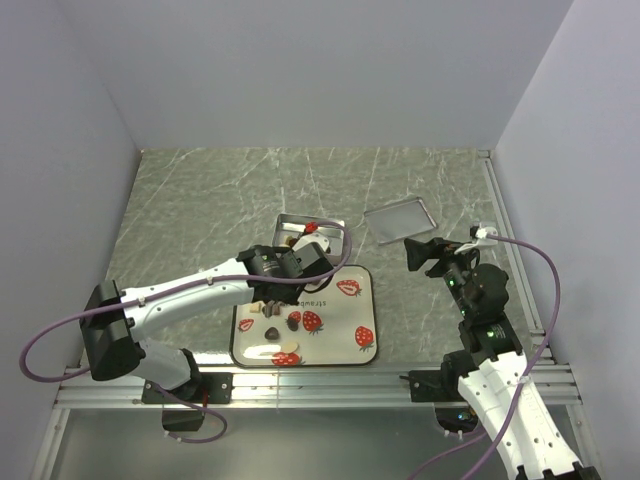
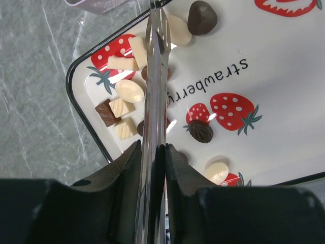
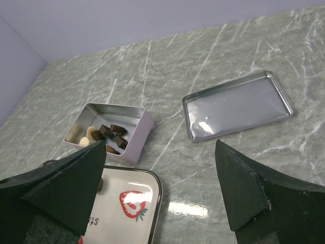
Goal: Pack the chocolate
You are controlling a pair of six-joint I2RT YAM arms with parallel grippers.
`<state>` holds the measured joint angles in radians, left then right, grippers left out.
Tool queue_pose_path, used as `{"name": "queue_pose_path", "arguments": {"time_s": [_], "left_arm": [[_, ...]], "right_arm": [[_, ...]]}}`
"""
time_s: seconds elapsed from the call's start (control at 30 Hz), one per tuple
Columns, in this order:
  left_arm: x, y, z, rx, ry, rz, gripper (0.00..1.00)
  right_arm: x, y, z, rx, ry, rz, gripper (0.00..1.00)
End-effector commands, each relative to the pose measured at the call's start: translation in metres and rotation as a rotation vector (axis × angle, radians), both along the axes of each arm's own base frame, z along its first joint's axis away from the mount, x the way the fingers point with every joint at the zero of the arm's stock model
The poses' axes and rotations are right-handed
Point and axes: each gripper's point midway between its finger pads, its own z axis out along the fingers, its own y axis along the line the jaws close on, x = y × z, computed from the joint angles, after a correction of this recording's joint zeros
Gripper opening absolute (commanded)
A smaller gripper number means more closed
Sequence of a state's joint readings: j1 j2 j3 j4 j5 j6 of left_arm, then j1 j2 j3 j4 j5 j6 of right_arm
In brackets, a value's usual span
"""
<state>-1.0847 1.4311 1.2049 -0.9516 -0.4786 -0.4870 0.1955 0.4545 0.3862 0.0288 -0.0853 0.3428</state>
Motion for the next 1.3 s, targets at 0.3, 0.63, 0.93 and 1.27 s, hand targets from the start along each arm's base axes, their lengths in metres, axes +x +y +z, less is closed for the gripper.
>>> {"name": "queue_pose_path", "arguments": {"time_s": [0.3, 0.63, 0.93, 1.27], "left_arm": [[0.008, 0.0, 0.042, -0.064, -0.1, 0.024, 0.27], [0.009, 0.006, 0.059, -0.096, -0.14, 0.038, 0.26], [0.021, -0.006, 0.079, -0.154, -0.204, 0.021, 0.26], [0.043, -0.013, 0.091, -0.171, -0.245, 0.008, 0.26]], "right_arm": [[0.001, -0.005, 0.004, -0.01, -0.021, -0.025, 0.94], [-0.001, -0.008, 0.005, -0.01, -0.024, -0.035, 0.94], [-0.001, -0.007, 0.005, -0.011, -0.021, -0.035, 0.94], [-0.001, -0.007, 0.006, -0.009, -0.027, -0.035, 0.94]]}}
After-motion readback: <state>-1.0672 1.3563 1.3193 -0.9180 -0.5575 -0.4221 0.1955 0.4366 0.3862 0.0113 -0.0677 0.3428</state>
